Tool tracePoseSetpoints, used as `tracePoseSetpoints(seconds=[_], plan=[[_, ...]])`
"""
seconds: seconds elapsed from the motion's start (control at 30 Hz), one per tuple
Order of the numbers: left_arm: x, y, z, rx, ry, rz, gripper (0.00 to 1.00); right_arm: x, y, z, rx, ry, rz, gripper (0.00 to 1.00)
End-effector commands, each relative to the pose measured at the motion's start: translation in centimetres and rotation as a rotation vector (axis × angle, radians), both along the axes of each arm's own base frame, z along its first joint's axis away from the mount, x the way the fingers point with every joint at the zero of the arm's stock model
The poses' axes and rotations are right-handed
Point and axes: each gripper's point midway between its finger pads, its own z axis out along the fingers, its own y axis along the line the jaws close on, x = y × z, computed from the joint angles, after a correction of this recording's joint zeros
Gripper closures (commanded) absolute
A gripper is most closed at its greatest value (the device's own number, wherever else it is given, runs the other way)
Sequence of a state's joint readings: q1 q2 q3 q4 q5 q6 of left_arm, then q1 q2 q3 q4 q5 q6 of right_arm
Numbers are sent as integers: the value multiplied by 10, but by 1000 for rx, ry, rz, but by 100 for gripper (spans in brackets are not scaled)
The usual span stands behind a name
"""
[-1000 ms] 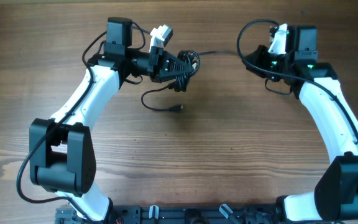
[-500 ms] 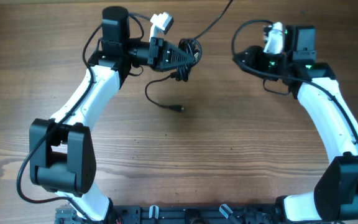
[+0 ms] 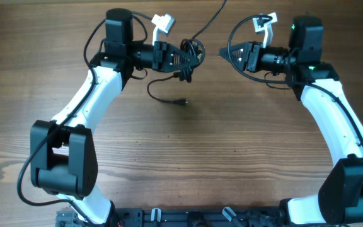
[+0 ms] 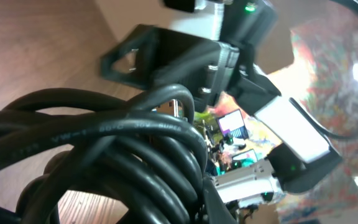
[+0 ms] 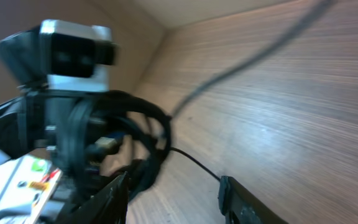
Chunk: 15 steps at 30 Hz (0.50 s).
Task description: Untangle cables
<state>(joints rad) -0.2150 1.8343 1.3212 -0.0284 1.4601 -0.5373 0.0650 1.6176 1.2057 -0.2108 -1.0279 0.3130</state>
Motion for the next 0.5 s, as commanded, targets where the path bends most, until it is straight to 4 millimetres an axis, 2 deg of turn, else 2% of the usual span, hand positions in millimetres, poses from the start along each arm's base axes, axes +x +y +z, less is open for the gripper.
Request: tracePoseSetpoints(seconds=[0.0, 0.2, 0.33, 0.47], plan=[[-6, -13, -1, 28, -48, 4, 96, -15, 18, 9, 38, -39, 104, 53], [-20, -29, -3, 30, -41, -44, 96, -17, 38, -3, -23, -29, 94, 64], [-24, -34, -3, 30, -42, -56, 96, -13, 40, -12, -71, 1, 41, 77], [-24, -34, -3, 30, -41, -56, 96, -11, 40, -11, -65, 7, 31, 80]])
